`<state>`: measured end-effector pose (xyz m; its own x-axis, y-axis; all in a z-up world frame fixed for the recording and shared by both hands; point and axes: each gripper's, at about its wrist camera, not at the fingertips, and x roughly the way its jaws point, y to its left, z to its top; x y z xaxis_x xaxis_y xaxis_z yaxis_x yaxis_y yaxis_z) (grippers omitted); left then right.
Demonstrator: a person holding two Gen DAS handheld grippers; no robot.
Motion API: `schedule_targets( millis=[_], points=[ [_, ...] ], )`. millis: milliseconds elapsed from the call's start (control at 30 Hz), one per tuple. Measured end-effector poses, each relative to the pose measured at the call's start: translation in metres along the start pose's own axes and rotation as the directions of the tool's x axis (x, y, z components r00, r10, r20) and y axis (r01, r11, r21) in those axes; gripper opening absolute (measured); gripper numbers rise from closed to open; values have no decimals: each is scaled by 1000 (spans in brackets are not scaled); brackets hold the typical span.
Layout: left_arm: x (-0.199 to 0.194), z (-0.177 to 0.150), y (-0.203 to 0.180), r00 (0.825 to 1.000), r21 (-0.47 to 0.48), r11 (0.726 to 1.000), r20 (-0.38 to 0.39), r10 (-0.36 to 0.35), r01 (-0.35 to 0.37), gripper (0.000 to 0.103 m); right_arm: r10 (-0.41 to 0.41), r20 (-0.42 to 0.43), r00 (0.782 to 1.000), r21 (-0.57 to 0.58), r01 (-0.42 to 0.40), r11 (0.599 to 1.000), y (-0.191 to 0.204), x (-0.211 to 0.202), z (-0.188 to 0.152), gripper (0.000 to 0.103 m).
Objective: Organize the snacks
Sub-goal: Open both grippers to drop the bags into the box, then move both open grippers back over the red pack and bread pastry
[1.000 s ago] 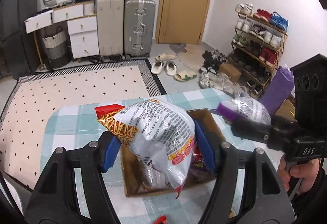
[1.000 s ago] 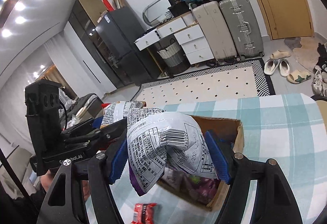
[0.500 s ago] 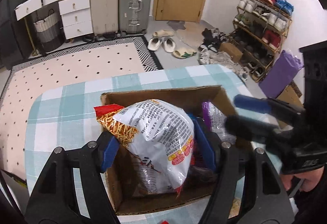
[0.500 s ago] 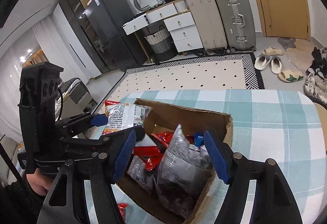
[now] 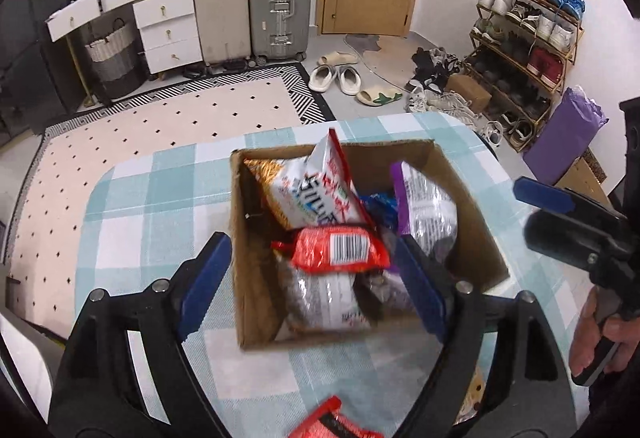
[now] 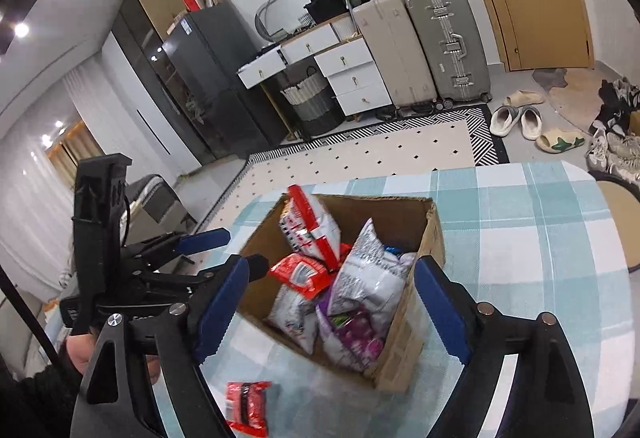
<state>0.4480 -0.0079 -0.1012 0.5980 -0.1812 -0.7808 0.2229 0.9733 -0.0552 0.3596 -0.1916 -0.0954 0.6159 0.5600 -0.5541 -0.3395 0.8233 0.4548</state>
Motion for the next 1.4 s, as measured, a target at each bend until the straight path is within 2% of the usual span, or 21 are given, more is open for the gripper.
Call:
schedule_targets(
  millis=[300, 567, 900, 1033, 1100, 1267, 1400],
  points=[
    [-54, -55, -4, 998, -23, 1000, 60, 18, -17, 86, -10, 86, 996, 6, 9, 1000, 20, -42, -41, 94],
    [-93, -106, -2, 992, -53, 998, 115, 44, -39, 86, -38, 91, 995, 7, 38, 999, 33, -58, -88, 95],
    [-145, -173, -3, 977, -93, 994, 200, 74, -56, 88, -59, 121, 991, -6, 61, 998, 45, -80, -135, 96],
    [-167, -202, -5, 965, -127, 990, 249, 87, -57, 103, -79, 129, 988, -21, 83, 996, 48, -87, -151, 97],
    [-176, -214, -8, 956, -133, 990, 281, 86, -50, 103, -86, 133, 987, -28, 91, 995, 49, -90, -159, 97],
    [-181, -236, -11, 950, -142, 988, 297, 98, -57, 103, -108, 122, 987, -46, 114, 992, 49, -89, -178, 99],
    [-164, -253, -10, 964, -157, 986, 250, 92, -53, 103, -134, 82, 987, -53, 139, 989, 45, -78, -190, 99]
  ],
)
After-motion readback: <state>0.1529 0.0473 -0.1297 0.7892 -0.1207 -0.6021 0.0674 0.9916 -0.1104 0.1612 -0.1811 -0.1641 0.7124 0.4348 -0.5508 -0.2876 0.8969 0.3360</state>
